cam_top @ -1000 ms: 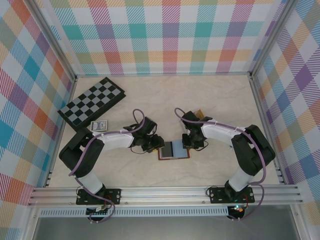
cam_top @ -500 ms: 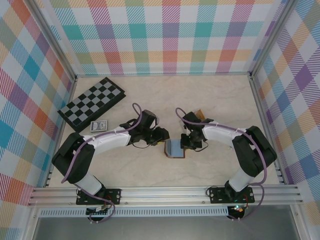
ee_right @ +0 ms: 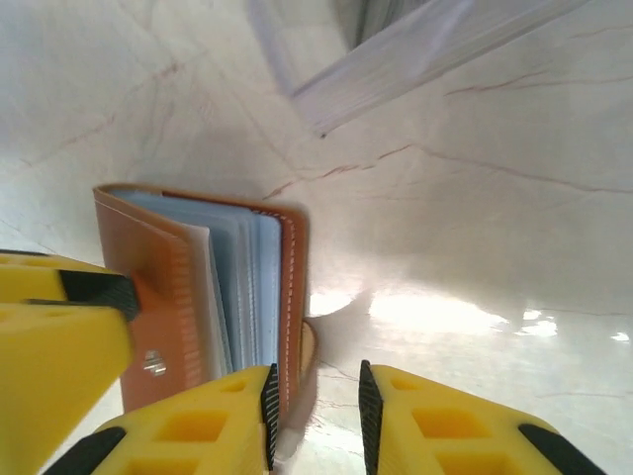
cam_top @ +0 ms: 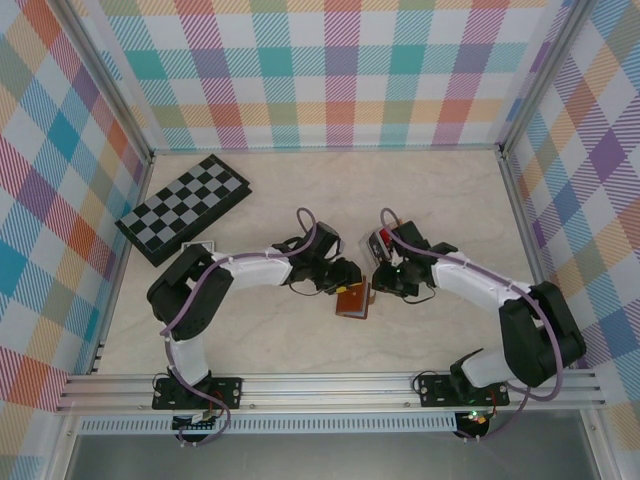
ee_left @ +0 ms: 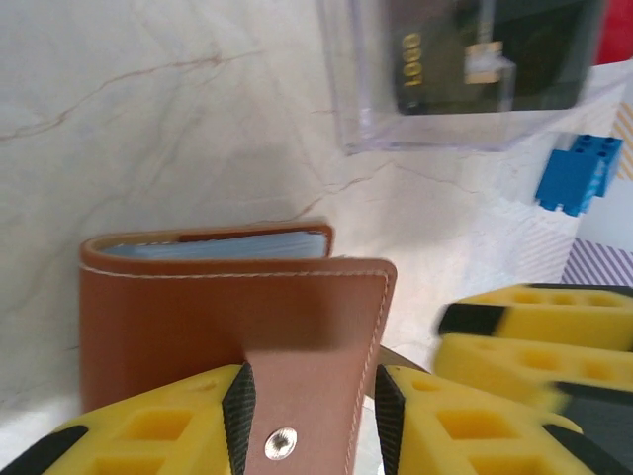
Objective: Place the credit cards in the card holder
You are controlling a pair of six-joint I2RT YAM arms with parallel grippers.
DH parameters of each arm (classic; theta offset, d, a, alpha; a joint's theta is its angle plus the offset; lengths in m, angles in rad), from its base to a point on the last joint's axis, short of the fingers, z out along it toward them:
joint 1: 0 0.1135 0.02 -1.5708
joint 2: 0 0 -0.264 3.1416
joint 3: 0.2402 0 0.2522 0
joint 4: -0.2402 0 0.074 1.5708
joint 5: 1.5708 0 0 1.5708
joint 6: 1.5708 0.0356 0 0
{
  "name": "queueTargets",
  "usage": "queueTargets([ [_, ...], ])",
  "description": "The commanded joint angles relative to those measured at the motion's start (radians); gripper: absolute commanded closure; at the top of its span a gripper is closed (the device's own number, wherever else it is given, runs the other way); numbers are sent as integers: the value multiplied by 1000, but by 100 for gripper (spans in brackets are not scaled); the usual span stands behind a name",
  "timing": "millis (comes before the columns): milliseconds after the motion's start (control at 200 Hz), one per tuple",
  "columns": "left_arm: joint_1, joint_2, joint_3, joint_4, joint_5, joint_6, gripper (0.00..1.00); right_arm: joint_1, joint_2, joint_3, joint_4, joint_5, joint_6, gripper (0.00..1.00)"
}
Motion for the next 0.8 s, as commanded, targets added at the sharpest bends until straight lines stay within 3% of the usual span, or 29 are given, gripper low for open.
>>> queueTargets([
  [0,-19,5,4,-11,8,-10,58,-17,-25,-21,-47,-54,-6,70],
  [175,-19,-26,19,-76,-22,31,56,-18,-21,-8,-61,-98,-8,70],
  [235,-20,-25,25,-94,-25,42,56,-18,-31,-6,-56,-115,-5,66],
  [475,-19,-21,7,-77,-40,26,69,-17,-35,17,-19,-196,3,55],
  [660,-19,-38,4,-88,-52,32,71,4,63,60,-42,-180,-2,56],
  [795,-19,-36,-2,-84,-47,34,71,5,72,65,-58,-142,-3,67],
])
